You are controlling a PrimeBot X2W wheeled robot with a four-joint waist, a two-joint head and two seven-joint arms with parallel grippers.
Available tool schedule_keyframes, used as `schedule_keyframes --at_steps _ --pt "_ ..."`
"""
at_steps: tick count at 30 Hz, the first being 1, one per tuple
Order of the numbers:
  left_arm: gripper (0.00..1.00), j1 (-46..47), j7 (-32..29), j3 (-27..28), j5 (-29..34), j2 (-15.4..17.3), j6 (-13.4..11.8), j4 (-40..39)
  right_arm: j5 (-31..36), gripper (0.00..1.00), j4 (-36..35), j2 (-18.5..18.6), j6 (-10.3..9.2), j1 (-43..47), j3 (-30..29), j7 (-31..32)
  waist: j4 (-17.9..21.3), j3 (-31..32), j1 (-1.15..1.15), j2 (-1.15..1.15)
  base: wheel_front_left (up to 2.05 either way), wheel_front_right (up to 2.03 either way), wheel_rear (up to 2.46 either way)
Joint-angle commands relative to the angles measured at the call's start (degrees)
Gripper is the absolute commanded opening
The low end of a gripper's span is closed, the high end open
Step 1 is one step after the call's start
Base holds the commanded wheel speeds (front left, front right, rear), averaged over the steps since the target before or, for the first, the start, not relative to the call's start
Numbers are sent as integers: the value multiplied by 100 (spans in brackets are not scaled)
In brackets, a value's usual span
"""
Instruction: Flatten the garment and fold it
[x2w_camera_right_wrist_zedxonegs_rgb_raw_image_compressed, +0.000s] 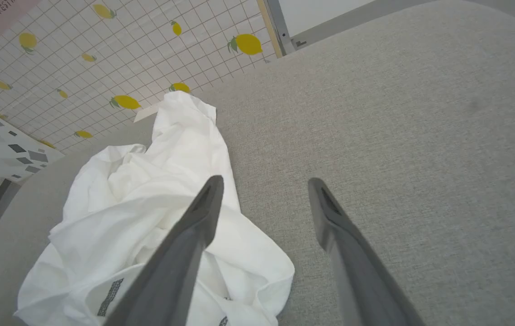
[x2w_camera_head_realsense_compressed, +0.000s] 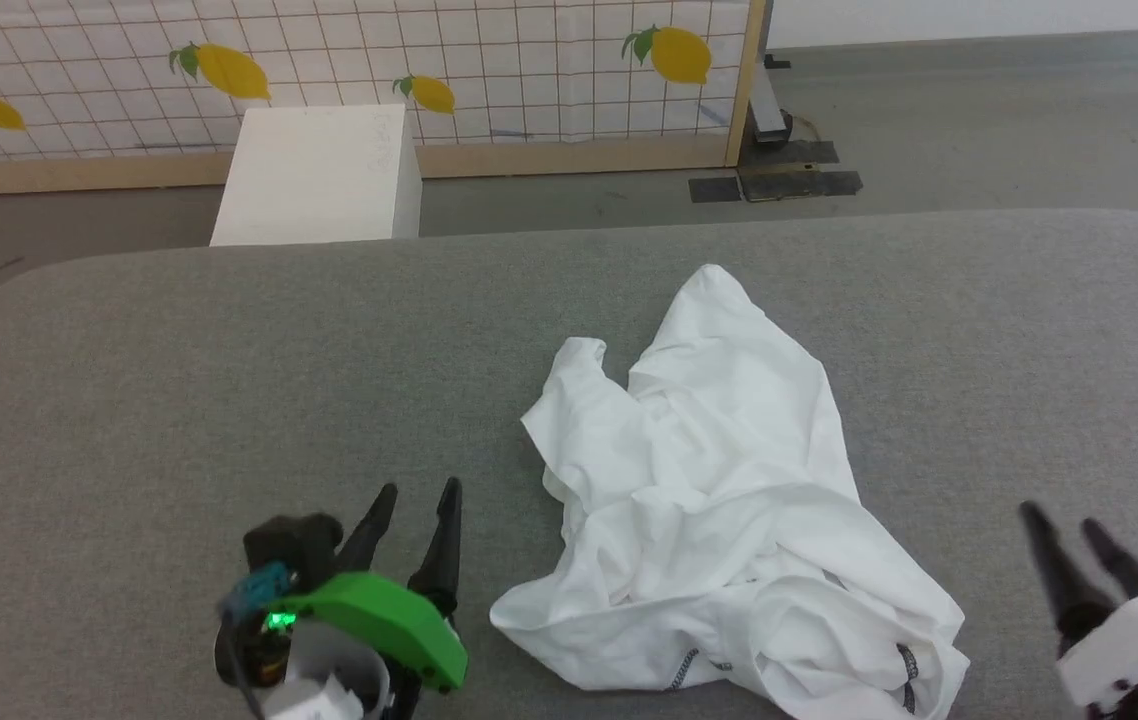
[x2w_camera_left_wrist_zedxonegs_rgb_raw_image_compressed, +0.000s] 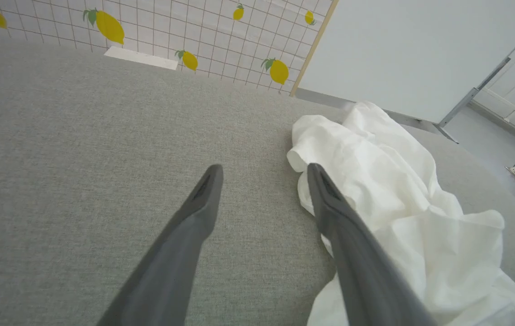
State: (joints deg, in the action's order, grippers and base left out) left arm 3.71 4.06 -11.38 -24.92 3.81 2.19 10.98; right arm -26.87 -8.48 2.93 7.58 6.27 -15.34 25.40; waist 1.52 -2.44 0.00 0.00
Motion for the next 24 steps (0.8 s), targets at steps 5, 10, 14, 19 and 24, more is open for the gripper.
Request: schedule_keyframes --at_steps 5,10,14,19,24 --pt "100 642 -1579 -364 -101 188 -40 -230 200 100 -189 -4 -9 -231 -446 -19 -33 -76 0 0 0 0 0" --pt "100 1306 -2979 -745 -48 257 -88 -181 183 100 -104 -4 -9 -308 -434 -2 -39 -259 0 0 0 0 0" --pt "100 1836 -3754 -945 -88 193 -119 224 134 100 -12 -5 -9 -400 -281 -63 47 -443 0 0 0 0 0" --pt "100 2267 -4371 -1160 -189 126 -27 806 234 100 94 -5 -9 -540 -149 -142 228 -654 0 0 0 0 0" --pt "15 2523 -4227 -1296 -340 30 141 1072 277 100 198 -5 -9 -571 -110 -252 334 -855 0 0 0 0 0"
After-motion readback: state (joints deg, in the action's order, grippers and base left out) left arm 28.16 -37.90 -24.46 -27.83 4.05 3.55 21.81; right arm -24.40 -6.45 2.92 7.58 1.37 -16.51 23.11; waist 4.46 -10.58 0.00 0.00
